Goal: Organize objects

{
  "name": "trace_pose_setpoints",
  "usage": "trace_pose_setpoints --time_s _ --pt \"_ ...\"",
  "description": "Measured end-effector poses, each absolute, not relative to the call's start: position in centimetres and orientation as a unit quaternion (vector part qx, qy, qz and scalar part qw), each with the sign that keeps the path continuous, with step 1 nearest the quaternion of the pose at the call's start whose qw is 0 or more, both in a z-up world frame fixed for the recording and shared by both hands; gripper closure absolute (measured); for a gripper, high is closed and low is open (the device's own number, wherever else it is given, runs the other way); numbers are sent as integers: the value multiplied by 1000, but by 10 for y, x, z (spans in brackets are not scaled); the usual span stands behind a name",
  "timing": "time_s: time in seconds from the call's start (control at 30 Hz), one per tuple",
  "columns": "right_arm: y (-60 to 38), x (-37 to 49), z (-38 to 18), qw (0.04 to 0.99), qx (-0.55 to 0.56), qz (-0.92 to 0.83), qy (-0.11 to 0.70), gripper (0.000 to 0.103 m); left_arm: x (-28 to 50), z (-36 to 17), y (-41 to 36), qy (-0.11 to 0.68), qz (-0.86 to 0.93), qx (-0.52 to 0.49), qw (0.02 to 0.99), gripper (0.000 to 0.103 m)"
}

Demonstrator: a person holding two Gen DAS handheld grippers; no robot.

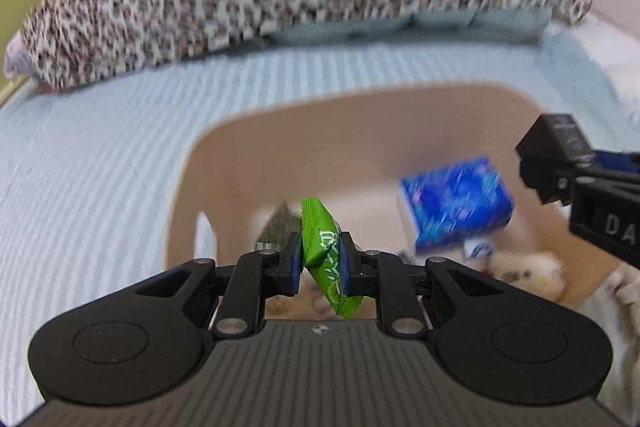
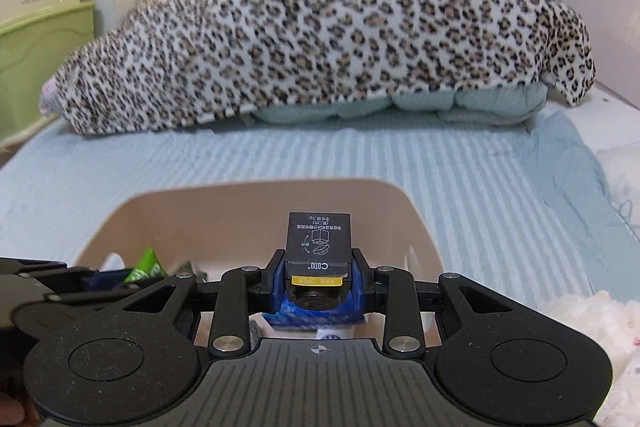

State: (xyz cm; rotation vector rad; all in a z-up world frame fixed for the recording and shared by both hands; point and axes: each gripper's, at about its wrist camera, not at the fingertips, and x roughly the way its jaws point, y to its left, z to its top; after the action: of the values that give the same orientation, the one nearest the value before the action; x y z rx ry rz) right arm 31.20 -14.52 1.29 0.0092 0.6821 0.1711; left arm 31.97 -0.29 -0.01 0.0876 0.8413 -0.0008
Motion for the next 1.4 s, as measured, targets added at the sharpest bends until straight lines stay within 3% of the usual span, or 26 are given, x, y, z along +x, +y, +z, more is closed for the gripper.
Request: trace_pose_setpoints --time_s 0.2,0.27,0.3,0.33,0.4,0.5,0.7,1.4 --pt "-138 317 -18 926 -32 76 369 74 319 -17 0 439 -5 42 898 76" --pt "-136 316 -23 923 -40 77 374 63 318 -16 -1 444 -2 51 895 59" --pt "-136 315 -23 923 -41 79 376 60 316 -14 -1 444 1 52 894 46" --pt "-136 314 -22 922 -39 82 377 56 316 -12 -1 442 -1 48 896 42" --pt "-136 311 -16 924 -37 82 372 36 315 -7 -1 443 -5 42 895 36" --pt "-137 305 -3 929 -38 77 359 30 314 0 -3 442 3 41 896 27" --pt "-149 291 19 937 -18 66 342 12 302 15 4 436 1 21 900 26" --pt "-178 207 50 939 7 46 341 10 206 62 3 379 -13 26 925 26"
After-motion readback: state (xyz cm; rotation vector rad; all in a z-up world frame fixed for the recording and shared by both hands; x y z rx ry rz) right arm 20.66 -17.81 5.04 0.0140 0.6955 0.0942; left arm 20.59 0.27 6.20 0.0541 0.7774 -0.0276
